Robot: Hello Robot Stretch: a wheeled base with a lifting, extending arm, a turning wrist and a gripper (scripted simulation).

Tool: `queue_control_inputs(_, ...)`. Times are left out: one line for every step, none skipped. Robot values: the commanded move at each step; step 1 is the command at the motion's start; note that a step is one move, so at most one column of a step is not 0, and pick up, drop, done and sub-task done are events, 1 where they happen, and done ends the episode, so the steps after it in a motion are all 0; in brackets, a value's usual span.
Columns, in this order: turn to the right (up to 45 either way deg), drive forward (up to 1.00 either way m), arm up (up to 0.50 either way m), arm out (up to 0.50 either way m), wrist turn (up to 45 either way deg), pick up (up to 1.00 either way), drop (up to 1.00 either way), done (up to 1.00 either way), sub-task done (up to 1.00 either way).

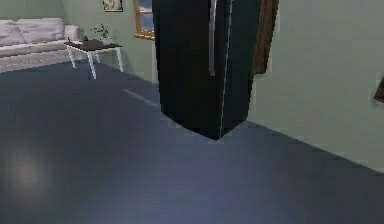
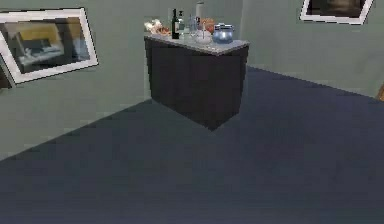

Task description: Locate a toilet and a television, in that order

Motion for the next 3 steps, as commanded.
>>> queue_control_inputs(-45.0, 0.00, 0.00, 0.00, 0.0, 0.00, 0.00, 0.00, 0.00)
queue_control_inputs(0.0, 1.00, 0.00, 0.00, 0.0, 0.00, 0.00, 0.00, 0.00)
queue_control_inputs(0.0, 0.35, 0.00, 0.00, 0.0, 0.00, 0.00, 0.00, 0.00)
